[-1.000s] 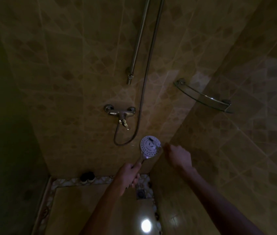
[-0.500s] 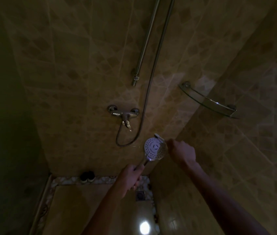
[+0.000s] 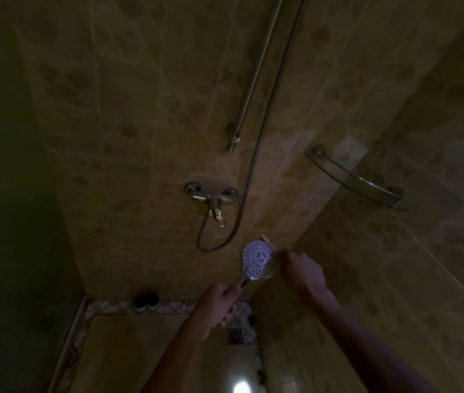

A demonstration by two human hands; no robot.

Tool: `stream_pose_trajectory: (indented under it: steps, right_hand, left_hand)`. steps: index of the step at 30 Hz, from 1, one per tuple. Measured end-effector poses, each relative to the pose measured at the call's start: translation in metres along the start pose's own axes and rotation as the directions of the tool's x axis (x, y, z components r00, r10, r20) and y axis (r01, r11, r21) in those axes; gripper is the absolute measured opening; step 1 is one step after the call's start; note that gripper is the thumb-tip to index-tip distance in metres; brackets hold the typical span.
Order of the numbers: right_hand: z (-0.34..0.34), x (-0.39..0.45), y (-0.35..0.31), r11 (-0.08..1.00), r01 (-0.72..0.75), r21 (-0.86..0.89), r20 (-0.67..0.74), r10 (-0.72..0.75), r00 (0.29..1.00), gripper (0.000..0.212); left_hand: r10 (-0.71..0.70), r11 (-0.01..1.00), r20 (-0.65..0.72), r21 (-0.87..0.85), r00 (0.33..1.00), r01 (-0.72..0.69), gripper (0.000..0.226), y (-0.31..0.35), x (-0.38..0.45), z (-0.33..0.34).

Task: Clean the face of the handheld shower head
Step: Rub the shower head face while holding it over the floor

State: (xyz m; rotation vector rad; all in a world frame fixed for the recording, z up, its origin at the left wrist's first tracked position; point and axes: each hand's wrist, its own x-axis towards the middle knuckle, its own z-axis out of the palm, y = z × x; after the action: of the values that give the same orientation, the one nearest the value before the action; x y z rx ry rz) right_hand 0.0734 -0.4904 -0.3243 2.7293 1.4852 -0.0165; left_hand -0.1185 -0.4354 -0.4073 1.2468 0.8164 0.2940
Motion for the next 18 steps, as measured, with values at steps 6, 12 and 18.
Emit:
stream_pose_trajectory:
  steps: [6, 12, 18]
  right_hand:
    - [0.016, -0.008, -0.008, 0.987, 0.139, -0.085, 0.061, -0.134, 0.989, 0.034]
    - [0.018, -0.004, 0.016, 0.99, 0.136, -0.033, 0.024, -0.135, 0.991, 0.041]
    - [0.04, 0.002, 0.042, 0.955, -0.028, 0.294, -0.041, 0.042, 0.998, 0.043]
  left_hand:
    - [-0.036, 0.998, 0.004, -0.051, 0.999, 0.036, 0.031, -0.004, 0.005, 0.0]
    - [-0.032, 0.995, 0.001, -0.097, 0.999, 0.032, 0.035, 0.002, 0.008, 0.002]
    - [-0.076, 0.992, -0.01, -0.106, 0.997, 0.074, 0.034, 0.01, 0.016, 0.014]
